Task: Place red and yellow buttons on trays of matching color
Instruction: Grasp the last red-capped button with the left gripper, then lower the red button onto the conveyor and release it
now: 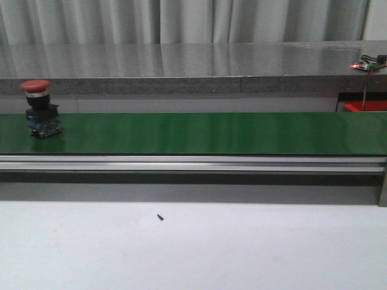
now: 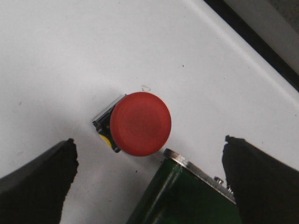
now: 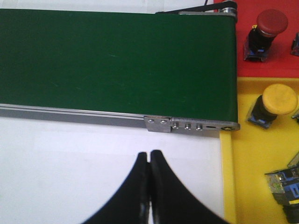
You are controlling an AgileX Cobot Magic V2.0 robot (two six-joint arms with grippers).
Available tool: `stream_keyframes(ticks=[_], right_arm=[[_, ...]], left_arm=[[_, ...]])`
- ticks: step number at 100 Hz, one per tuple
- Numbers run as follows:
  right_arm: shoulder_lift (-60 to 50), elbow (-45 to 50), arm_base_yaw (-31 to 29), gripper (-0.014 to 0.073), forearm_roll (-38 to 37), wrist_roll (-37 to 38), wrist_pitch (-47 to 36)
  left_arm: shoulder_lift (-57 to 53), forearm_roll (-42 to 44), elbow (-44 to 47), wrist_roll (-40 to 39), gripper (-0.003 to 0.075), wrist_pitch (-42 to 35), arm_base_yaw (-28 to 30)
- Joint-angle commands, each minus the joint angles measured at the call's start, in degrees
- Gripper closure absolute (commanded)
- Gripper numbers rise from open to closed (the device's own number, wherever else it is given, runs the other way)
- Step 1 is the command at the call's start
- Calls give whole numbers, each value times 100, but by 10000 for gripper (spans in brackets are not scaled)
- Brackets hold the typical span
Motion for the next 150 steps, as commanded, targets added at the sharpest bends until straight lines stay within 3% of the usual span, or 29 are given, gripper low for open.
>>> stream_keyframes(ticks=[1, 40, 70, 85, 125, 150], right_arm=[[-72, -134, -6, 662, 46, -28, -310], [-72, -134, -6, 662, 46, -28, -303], [-72, -134, -6, 662, 46, -28, -296], [-72, -134, -6, 662, 46, -28, -296], [-72, -134, -6, 662, 46, -28, -289], [-72, -134, -6, 662, 46, -28, -289]], left_arm=[[-193, -327, -258, 6, 102, -265, 7], [129, -510, -306, 6, 110, -609, 7], [154, -523, -326, 6, 367, -680, 7], [154, -523, -326, 6, 441, -660, 7], [-224, -508, -326, 6, 459, -367, 108], [-669, 205, -326, 16, 460, 232, 152]])
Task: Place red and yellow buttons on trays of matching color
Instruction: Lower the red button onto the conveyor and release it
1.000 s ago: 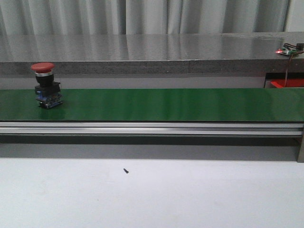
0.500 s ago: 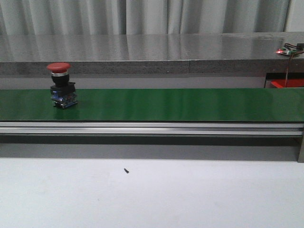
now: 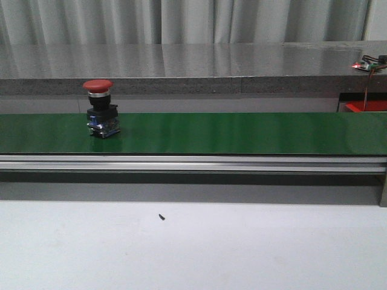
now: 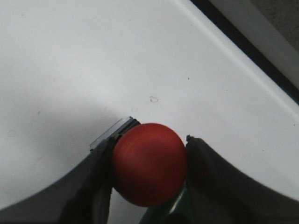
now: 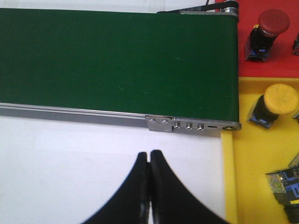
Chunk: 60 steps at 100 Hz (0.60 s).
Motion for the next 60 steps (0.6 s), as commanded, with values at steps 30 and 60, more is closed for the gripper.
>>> stream_keyframes(ticks=[30, 60], right_arm=[[-72, -134, -6, 662, 37, -28, -246], [-72, -134, -6, 662, 37, -28, -241]], left_arm=[[-1215, 173, -184, 457, 460, 643, 13], [-1553, 163, -164, 665, 459, 1390, -133]])
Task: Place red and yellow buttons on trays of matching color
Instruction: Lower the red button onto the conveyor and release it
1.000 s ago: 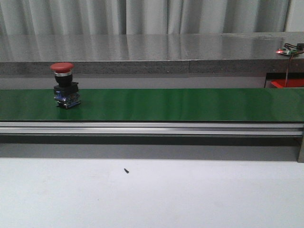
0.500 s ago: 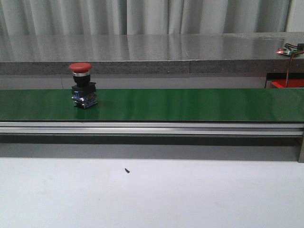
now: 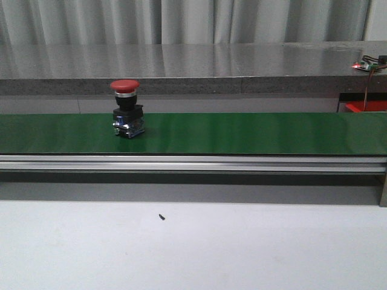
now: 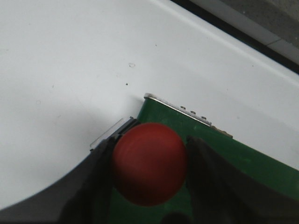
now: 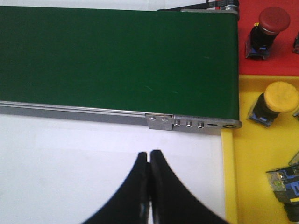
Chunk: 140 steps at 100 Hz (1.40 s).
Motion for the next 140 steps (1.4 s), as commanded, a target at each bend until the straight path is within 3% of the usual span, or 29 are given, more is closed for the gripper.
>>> stream_keyframes(ticks=[1, 31, 68, 77, 92, 97, 132, 140], right_arm=[[-72, -134, -6, 662, 37, -28, -274], [-72, -134, -6, 662, 37, -28, -236], [-72, -134, -6, 662, 37, -28, -230], [-72, -134, -6, 662, 37, -28, -230], [-72, -134, -6, 662, 37, -28, -230], [-72, -134, -6, 662, 37, -28, -230], [-72, -134, -6, 662, 37, -28, -230], [-72, -134, -6, 662, 37, -28, -230]], left_arm=[[-351, -141, -164, 76, 459, 17, -116], [-351, -104, 346, 213, 459, -329, -705], [-340, -176, 785, 338, 451, -580, -729], [-340, -256, 785, 341, 391, -580, -729], [-340, -358, 785, 490, 160, -583, -729], [-351, -382, 785, 490, 118, -583, -729], [-1011, -397, 798, 788, 115, -298, -766], [-1283, -397, 883, 832, 148, -288, -846]])
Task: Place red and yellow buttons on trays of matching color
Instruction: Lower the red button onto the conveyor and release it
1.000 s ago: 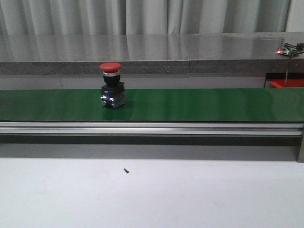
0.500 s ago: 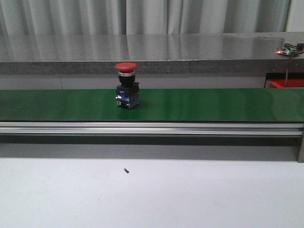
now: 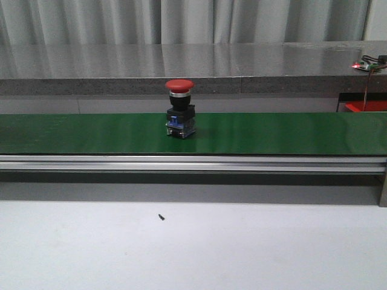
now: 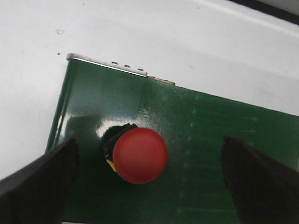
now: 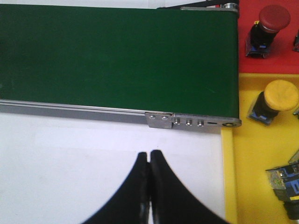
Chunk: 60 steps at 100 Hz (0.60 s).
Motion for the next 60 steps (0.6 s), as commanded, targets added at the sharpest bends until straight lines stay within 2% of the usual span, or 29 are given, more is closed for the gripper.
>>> stream_keyframes(ticks=[1, 5, 10, 11, 12, 30, 60], right_arm=[[-72, -134, -6, 662, 37, -28, -264], [-72, -134, -6, 662, 37, -28, -264], [-72, -134, -6, 662, 37, -28, -264], [-72, -134, -6, 662, 37, -28, -264], [-72, -134, -6, 662, 37, -28, -264], [-72, -134, -6, 662, 37, -28, -277], [-72, -134, -6, 662, 37, -28, -281]], left_arm=[[-559, -181, -81, 106, 153, -93, -95], [-704, -181, -12, 158, 189, -104, -147], [-864, -181, 73, 197, 263, -104, -229], [-908, -181, 97, 200, 303, -115, -253], [-929, -181, 110, 200, 303, -112, -253], [-1500, 89, 532, 200, 741, -149, -632], [-2610, 737, 1691, 213, 740, -470, -1332]])
